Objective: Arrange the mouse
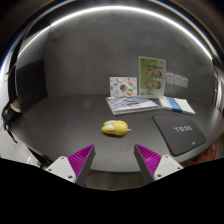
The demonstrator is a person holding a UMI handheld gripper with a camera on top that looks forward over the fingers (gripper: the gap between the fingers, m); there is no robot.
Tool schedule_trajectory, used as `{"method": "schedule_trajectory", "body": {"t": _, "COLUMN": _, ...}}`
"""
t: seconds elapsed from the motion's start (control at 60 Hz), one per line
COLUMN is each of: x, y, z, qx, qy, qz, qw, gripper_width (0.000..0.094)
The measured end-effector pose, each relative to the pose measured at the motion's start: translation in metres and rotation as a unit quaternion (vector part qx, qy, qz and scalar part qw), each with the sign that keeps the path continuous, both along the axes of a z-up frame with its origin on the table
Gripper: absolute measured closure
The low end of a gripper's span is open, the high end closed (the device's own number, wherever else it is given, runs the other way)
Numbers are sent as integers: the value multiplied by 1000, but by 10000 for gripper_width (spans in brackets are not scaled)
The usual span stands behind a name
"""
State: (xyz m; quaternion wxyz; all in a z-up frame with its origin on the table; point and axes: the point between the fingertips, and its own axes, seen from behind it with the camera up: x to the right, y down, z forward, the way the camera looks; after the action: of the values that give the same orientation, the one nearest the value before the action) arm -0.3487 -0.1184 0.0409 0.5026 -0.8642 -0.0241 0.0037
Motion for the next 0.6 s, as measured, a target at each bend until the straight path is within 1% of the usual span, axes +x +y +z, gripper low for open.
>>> {"method": "schedule_trajectory", "body": {"t": 0.083, "x": 32, "y": 28, "z": -17, "qx": -12, "qy": -11, "qz": 9, "qw": 1000, "gripper_width": 115}}
{"method": "schedule_trajectory", "body": {"t": 0.217, "x": 45, "y": 60, "z": -42, "qx": -39, "qy": -17, "qz": 50, "qw": 998, "gripper_width": 114}}
{"method": "schedule_trajectory", "body": {"t": 0.283, "x": 44, "y": 76, "z": -50, "qx": -45, "qy": -23, "qz": 72, "qw": 996, "gripper_width": 112}}
{"method": "schedule_trajectory", "body": {"t": 0.317, "x": 41, "y": 82, "z": -54, "qx": -49, "qy": -24, "qz": 85, "qw": 995, "gripper_width": 95}}
{"method": "schedule_trajectory", "body": {"t": 0.333, "x": 40, "y": 88, "z": -53, "qx": -43, "qy": -17, "qz": 90, "qw": 995, "gripper_width": 112}}
{"method": "schedule_trajectory", "body": {"t": 0.417, "x": 37, "y": 103, "z": -56, "qx": -59, "qy": -1, "qz": 97, "qw": 994, "gripper_width": 117}}
{"method": "schedule_trajectory", "body": {"t": 0.6, "x": 33, "y": 143, "z": -57, "qx": -67, "qy": -5, "qz": 114, "qw": 991, "gripper_width": 120}}
